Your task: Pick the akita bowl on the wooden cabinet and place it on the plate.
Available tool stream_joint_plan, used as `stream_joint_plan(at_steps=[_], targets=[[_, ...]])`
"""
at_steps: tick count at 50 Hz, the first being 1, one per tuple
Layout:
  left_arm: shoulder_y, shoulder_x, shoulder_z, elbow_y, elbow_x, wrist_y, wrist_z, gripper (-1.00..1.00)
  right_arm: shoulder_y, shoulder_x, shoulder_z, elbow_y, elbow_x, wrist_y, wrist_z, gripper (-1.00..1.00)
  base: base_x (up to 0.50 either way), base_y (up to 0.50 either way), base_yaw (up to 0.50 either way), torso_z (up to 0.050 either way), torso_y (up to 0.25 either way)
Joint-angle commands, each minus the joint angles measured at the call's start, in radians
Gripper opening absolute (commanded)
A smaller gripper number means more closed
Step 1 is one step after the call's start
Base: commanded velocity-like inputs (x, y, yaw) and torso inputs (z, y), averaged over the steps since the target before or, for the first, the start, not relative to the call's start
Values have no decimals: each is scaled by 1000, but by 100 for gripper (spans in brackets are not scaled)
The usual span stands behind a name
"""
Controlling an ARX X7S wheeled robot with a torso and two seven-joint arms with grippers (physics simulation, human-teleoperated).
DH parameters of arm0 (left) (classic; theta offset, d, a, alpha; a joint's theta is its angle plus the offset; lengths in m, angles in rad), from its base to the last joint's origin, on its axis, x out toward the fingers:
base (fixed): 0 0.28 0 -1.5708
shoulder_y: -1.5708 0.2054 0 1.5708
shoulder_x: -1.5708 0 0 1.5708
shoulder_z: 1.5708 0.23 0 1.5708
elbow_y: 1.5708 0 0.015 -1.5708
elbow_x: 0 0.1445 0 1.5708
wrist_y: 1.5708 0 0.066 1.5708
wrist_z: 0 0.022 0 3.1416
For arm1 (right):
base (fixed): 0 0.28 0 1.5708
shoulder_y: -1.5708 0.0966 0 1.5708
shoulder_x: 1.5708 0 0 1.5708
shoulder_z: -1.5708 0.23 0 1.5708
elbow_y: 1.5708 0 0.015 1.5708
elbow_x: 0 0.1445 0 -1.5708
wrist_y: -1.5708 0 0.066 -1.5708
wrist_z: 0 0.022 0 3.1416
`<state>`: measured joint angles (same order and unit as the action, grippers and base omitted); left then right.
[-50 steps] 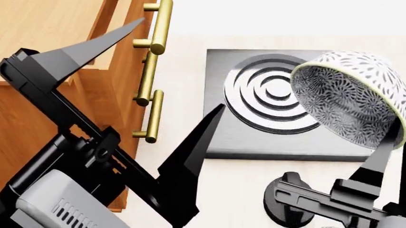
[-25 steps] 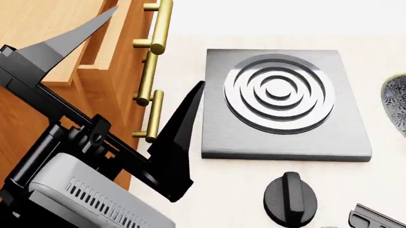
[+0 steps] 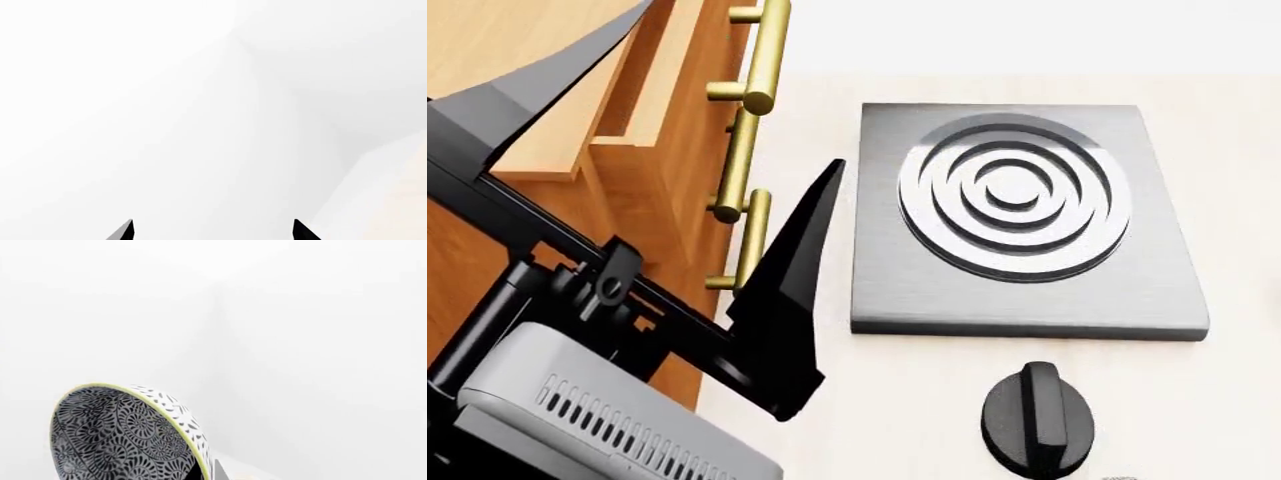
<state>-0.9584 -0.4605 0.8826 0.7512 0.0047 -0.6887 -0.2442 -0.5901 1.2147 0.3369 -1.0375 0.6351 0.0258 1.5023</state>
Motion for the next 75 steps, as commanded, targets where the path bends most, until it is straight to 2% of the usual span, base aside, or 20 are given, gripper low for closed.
stream_joint_plan(at_steps=[1,15,20,27,33,43,46,52,59,75], targets=[[0,0,1,8,1,-5,-2,100,-192,-106,241,-9,-1,-42,-67,-100,0,0,0,0,0],[5,0,0,-3,-1,10,-4,100,-141,-135,263,41,75,-53,-145,-100,0,0,0,1,0],[11,1,7,-11,2,20,-8,100,-116,-114,283,84,133,-46,-182,-100,0,0,0,0,2],[15,-2,9,-20,2,32,-9,100,-79,-117,242,144,150,-68,-217,-100,0,0,0,0,0],[19,-5,6,-20,2,37,-12,100,-67,-86,281,167,200,-25,-225,-100,0,0,0,0,0],[16,-4,0,-15,-2,29,-12,100,-56,-90,303,226,235,9,-256,-100,0,0,0,0,0],[15,-3,-1,-10,-5,25,-10,100,-35,-120,283,283,270,-29,-293,-100,0,0,0,0,0],[13,-2,4,-12,-1,26,-11,100,-20,-77,311,281,300,17,-283,-100,0,0,0,0,2],[15,-5,1,-11,-3,28,-11,100,27,-53,236,339,314,-1,-295,-100,0,0,0,0,0],[26,-6,6,-17,-2,37,-17,100,67,-153,188,409,391,-115,-442,-100,0,0,0,0,0]])
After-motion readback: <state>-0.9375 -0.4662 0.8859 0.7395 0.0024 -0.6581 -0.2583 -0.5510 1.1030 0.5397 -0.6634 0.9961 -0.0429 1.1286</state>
